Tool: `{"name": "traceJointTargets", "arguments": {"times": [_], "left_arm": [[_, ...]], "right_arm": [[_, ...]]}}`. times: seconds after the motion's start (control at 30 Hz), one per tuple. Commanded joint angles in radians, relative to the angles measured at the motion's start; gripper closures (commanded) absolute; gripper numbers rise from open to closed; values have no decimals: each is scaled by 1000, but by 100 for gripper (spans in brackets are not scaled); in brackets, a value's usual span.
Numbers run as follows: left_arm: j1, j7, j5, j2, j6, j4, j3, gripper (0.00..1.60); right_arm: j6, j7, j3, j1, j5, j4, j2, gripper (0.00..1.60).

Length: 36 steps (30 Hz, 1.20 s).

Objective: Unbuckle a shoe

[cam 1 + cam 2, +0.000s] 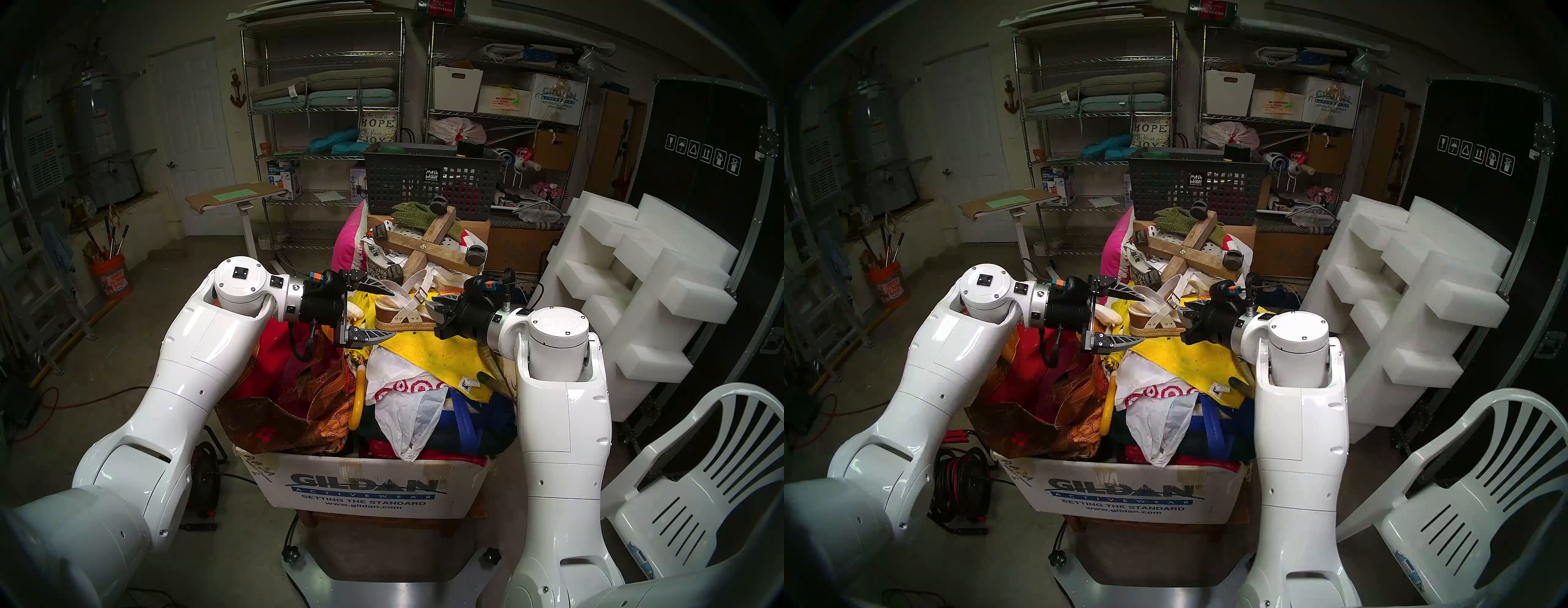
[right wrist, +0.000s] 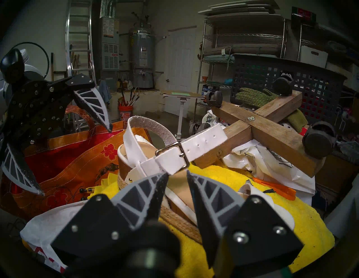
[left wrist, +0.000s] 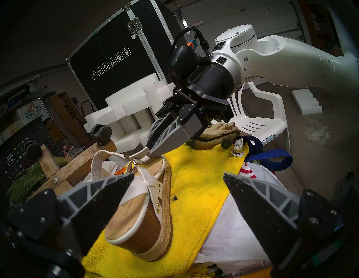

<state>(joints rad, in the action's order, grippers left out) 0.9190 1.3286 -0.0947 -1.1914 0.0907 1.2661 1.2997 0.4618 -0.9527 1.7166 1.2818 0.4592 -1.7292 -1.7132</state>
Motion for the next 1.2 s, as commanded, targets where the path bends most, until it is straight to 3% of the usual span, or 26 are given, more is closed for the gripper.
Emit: {"name": "traceJointTargets", "arguments": {"times": [0.0,1.17], "left_arm": [[-17,2,-4,1,0,9,7,0],[-17,2,-4,1,0,9,7,0]], "right_arm": [[-5,1,-7,-27,-6,-9,-8,80],[-11,26,-35,-71,-1,35,-13,83]]}}
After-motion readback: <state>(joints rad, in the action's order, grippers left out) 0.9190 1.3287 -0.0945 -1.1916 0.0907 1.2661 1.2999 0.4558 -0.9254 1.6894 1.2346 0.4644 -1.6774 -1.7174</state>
